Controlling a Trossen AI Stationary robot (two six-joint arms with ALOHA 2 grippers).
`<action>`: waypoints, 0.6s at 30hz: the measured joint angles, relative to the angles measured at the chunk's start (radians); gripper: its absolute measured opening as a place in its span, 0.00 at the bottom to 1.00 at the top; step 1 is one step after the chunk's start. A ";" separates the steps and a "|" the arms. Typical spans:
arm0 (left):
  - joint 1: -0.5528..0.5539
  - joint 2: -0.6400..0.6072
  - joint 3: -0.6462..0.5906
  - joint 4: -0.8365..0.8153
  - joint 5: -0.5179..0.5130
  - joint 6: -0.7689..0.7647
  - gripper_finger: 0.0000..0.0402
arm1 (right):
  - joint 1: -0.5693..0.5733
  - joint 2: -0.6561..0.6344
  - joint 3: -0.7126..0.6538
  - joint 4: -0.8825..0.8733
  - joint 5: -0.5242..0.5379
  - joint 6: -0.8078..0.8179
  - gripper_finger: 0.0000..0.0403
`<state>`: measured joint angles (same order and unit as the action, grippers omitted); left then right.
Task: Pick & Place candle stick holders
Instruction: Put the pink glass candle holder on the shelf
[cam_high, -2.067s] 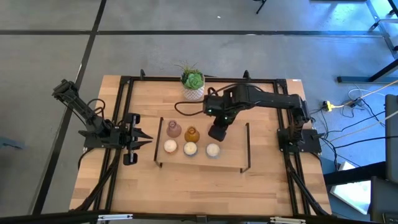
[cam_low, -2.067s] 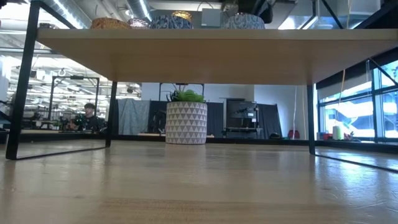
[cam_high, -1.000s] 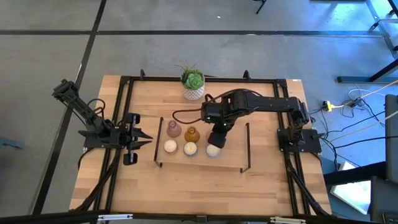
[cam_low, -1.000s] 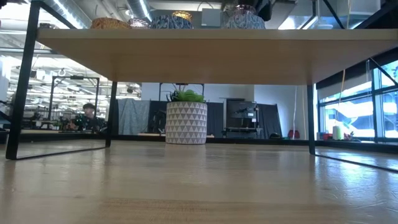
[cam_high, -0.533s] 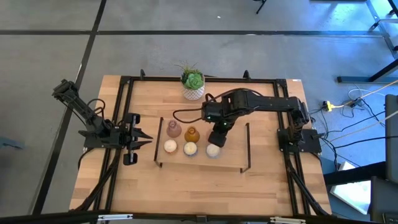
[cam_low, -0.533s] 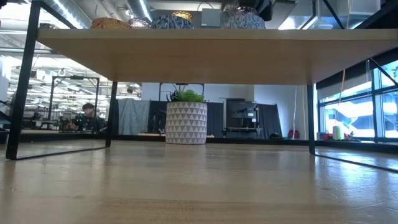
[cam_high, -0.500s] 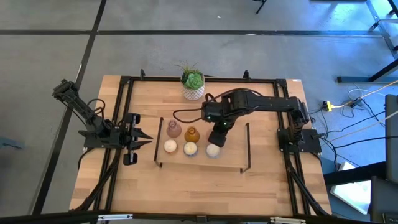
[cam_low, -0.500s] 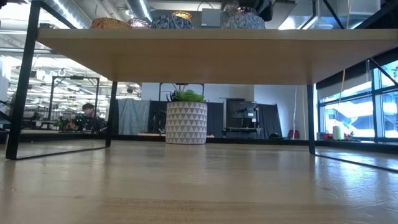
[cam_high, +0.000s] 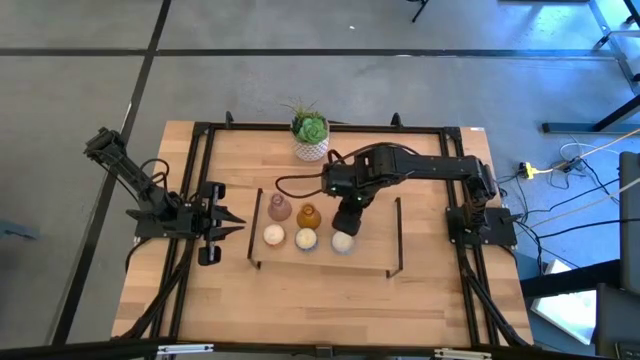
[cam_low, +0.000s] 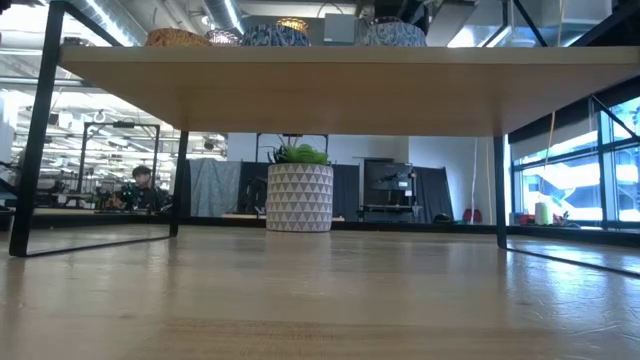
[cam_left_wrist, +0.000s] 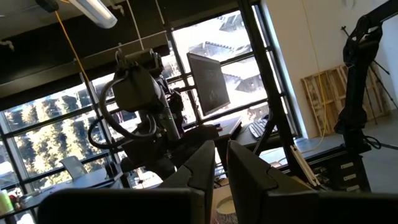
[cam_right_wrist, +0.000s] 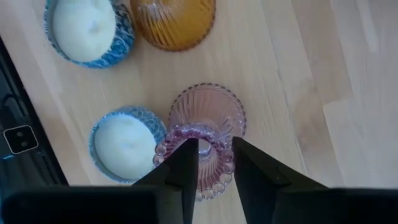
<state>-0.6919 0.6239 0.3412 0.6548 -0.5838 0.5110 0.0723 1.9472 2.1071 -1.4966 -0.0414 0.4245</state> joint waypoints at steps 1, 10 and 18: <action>0.000 0.000 0.000 0.000 0.000 0.000 0.09 | 0.000 0.000 0.000 0.006 0.000 -0.004 0.25; 0.000 0.000 0.000 0.000 0.000 0.000 0.09 | 0.000 -0.001 0.000 0.012 -0.001 -0.006 0.25; 0.000 0.000 0.000 0.000 0.001 0.000 0.09 | 0.000 -0.001 0.000 0.012 0.018 -0.007 0.25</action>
<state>-0.6918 0.6239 0.3412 0.6548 -0.5833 0.5110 0.0723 1.9465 2.1071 -1.4843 -0.0236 0.4175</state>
